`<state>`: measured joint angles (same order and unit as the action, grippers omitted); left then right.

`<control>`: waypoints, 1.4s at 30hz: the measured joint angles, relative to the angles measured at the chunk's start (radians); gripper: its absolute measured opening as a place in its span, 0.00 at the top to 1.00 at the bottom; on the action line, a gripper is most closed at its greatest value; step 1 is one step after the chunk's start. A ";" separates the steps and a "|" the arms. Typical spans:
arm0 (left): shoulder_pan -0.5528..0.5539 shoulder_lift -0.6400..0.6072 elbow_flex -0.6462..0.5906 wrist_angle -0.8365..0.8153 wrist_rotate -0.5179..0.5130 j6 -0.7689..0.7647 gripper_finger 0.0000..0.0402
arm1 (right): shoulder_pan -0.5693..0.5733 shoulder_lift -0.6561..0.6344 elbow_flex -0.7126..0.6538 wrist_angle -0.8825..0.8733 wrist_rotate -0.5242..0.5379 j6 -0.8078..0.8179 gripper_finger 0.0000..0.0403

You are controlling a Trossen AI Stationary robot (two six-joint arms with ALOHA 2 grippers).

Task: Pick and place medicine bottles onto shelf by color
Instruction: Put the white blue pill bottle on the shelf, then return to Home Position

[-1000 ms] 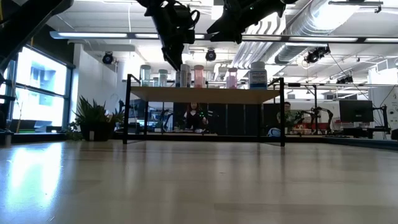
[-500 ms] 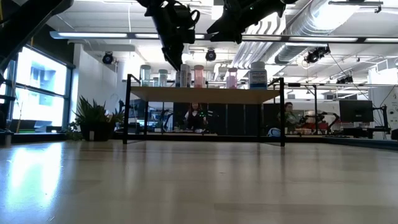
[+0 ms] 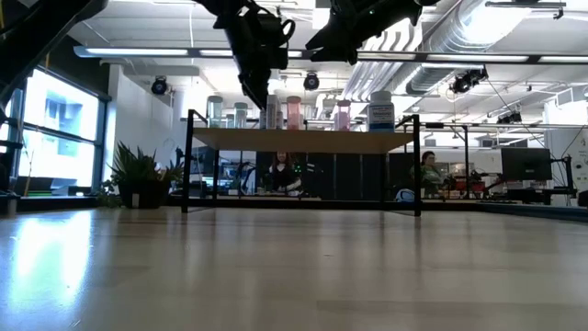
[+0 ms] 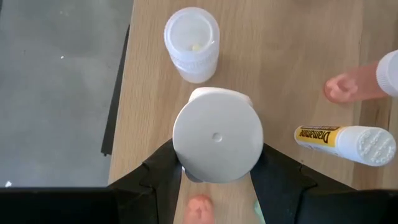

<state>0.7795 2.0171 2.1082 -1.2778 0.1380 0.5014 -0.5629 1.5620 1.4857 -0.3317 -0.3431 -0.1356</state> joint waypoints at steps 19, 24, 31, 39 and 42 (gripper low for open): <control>-0.024 0.001 -0.003 -0.005 -0.084 0.015 0.46 | 0.000 0.000 0.000 0.000 0.000 0.007 0.42; -0.034 -0.008 -0.003 -0.002 -0.082 0.018 0.45 | 0.000 0.000 0.000 0.000 0.000 0.006 0.42; -0.040 -0.022 -0.003 -0.002 -0.085 0.029 0.45 | 0.000 0.000 0.000 0.000 0.000 0.005 0.42; -0.040 -0.067 -0.002 -0.002 -0.098 0.022 0.45 | 0.000 0.000 0.000 0.000 0.000 0.005 0.42; -0.041 -0.091 -0.002 -0.005 -0.098 -0.007 0.45 | 0.000 0.000 0.000 0.000 0.000 0.007 0.42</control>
<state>0.7389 1.9265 2.1067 -1.2827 0.0399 0.4949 -0.5629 1.5620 1.4857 -0.3317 -0.3434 -0.1284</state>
